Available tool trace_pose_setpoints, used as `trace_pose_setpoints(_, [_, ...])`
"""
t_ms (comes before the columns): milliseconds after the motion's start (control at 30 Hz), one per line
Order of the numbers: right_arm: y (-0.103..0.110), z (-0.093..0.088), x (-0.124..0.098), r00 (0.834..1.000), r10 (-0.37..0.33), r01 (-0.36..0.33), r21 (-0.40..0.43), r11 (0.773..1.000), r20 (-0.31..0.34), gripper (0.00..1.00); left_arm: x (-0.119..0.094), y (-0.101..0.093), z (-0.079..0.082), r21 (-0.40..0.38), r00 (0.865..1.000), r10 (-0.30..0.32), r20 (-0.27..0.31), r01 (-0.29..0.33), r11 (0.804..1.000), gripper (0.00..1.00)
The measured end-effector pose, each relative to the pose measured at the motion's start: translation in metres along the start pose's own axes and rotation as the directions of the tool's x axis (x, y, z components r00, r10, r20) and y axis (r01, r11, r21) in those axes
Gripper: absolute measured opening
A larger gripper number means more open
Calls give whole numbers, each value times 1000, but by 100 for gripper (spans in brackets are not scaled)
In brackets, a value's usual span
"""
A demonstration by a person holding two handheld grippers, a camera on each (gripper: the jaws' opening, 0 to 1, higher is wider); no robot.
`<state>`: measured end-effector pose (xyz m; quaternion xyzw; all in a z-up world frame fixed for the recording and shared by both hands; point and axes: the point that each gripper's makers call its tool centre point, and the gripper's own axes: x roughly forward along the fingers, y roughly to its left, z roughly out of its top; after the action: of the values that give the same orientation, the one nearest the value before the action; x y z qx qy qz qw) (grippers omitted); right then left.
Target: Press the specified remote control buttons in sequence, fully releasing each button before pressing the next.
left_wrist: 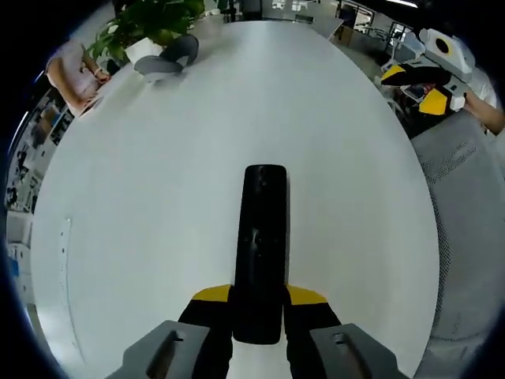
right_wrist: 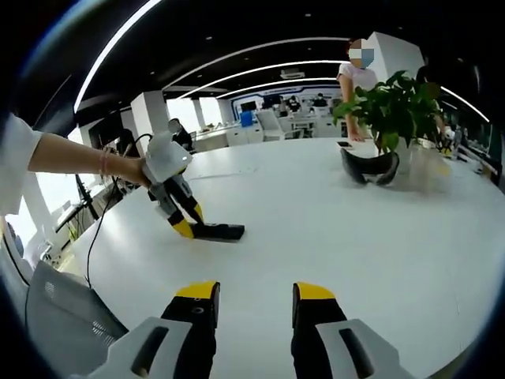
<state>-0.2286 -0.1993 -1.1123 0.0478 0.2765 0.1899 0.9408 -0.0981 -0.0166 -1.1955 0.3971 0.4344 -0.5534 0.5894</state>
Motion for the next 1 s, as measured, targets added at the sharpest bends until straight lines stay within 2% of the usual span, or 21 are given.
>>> trace_pose_setpoints(267, [4, 3, -1, 1000, 17, -17, -3, 1000, 19, 30, -3, -22, -8, 26, 1000, -7, -16, 8, 1000, 23])
trace_pose_setpoints(433, [8, 4, 0, 999, 33, -33, -13, 999, 18, 29, -3, -41, -13, 71, 999, -9, -48, 13, 997, 23])
trace_pose_setpoints(1000, [14, 6, 0, 998, 62, -61, -36, 997, 22, 27, -5, -84, -20, 57, 999, -9, -53, 12, 998, 23])
